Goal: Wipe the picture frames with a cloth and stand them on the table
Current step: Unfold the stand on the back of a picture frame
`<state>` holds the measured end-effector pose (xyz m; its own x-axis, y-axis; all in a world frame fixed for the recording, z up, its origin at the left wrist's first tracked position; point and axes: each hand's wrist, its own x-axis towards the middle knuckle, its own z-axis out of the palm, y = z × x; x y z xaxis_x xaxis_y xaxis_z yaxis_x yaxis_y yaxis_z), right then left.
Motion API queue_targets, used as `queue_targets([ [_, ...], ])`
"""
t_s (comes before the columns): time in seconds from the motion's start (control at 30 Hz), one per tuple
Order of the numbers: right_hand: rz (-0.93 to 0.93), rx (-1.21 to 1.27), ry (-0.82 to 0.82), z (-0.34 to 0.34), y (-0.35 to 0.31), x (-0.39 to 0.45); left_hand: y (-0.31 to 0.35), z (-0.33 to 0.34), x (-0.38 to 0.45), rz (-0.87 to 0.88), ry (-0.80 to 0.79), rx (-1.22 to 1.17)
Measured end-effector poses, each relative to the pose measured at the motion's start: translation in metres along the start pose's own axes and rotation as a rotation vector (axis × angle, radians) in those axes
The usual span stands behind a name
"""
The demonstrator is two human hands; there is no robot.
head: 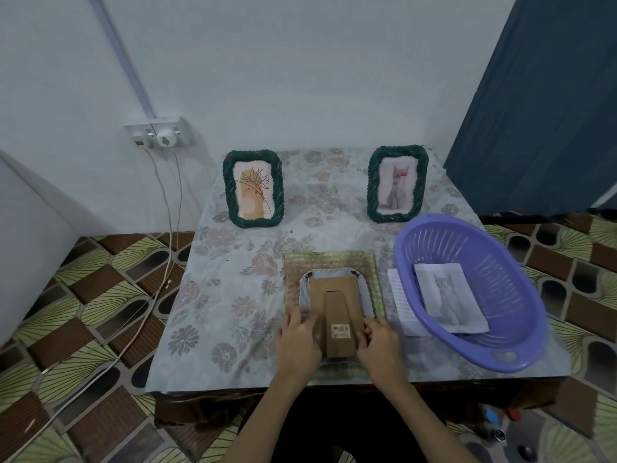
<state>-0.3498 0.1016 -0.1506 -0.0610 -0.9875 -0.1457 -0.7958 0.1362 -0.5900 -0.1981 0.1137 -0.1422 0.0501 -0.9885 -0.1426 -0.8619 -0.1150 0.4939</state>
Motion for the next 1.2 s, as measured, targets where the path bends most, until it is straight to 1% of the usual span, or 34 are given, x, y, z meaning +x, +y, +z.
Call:
queue_targets([
  [0.07,-0.028,-0.008,-0.008,-0.001,0.0,-0.001,-0.002,-0.004,0.0,0.05,-0.036,0.126],
  [0.17,-0.086,-0.045,-0.06,-0.004,-0.001,-0.001,-0.001,-0.013,0.0,0.068,-0.095,0.156],
  [0.23,-0.119,-0.104,-0.147,-0.009,0.0,0.001,-0.001,-0.019,0.0,0.073,-0.132,0.201],
  [0.3,-0.142,-0.162,-0.254,-0.018,0.0,0.006,-0.001,-0.021,-0.001,0.095,-0.176,0.298],
  [0.37,-0.127,-0.151,-0.324,-0.029,-0.002,0.011,-0.001,-0.022,-0.001,0.1,-0.171,0.338],
  [0.47,-0.139,-0.146,-0.375,-0.043,0.0,0.014,0.001,-0.023,-0.004,0.118,-0.146,0.356],
  [0.63,-0.236,-0.275,-0.379,-0.048,0.005,0.01,0.002,-0.026,-0.003,0.158,-0.213,0.464],
  [0.77,-0.333,-0.455,-0.432,-0.048,0.005,0.01,0.004,-0.028,-0.001,0.159,-0.255,0.502],
  [0.87,-0.348,-0.516,-0.437,-0.045,0.005,0.01,0.002,-0.026,-0.001,0.152,-0.26,0.498],
  [0.97,-0.364,-0.526,-0.429,-0.045,0.006,0.01,0.002,-0.025,-0.001,0.149,-0.258,0.487],
  [1.1,-0.376,-0.461,-0.389,-0.046,0.007,0.008,0.001,-0.024,-0.001,0.148,-0.259,0.476],
  [1.2,-0.349,-0.413,-0.353,-0.046,0.009,0.005,0.0,-0.022,-0.002,0.153,-0.256,0.473],
])
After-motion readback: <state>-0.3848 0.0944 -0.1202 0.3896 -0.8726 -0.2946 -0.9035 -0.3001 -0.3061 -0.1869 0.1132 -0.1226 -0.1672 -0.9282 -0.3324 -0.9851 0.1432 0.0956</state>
